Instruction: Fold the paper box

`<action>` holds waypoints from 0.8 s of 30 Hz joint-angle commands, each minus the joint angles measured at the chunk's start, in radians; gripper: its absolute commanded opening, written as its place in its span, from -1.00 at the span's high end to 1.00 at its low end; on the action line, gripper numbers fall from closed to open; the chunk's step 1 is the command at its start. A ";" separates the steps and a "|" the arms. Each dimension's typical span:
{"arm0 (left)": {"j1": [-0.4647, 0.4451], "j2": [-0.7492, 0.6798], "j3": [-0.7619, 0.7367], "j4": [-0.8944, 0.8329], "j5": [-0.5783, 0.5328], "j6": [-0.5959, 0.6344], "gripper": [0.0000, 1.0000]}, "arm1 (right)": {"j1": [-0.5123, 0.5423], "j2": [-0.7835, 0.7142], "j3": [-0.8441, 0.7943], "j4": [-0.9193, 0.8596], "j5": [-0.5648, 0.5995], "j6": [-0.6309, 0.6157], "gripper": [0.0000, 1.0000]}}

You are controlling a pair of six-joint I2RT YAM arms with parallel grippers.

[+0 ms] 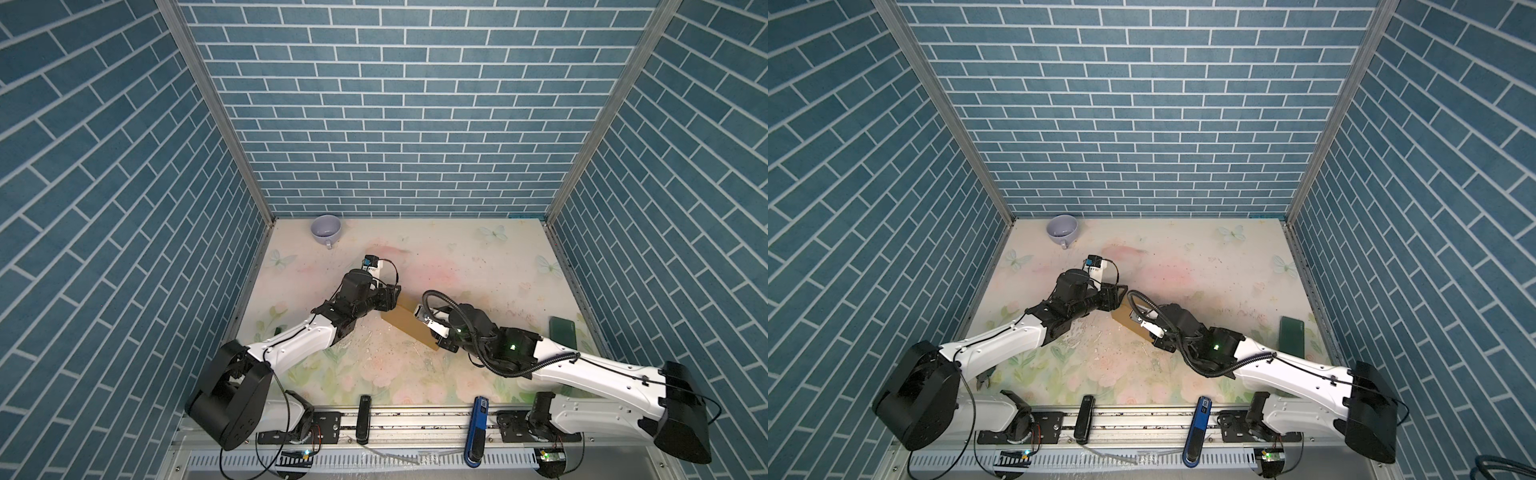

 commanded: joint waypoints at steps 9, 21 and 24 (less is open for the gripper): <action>-0.038 0.058 -0.059 -0.082 -0.111 0.000 -0.31 | -0.018 -0.229 -0.031 0.043 0.008 0.468 0.11; -0.073 0.064 -0.043 -0.097 -0.165 0.009 -0.31 | -0.041 -0.219 -0.038 -0.179 0.139 1.309 0.16; -0.080 0.068 -0.041 -0.098 -0.170 0.010 -0.31 | -0.040 -0.248 -0.102 -0.134 0.122 1.408 0.13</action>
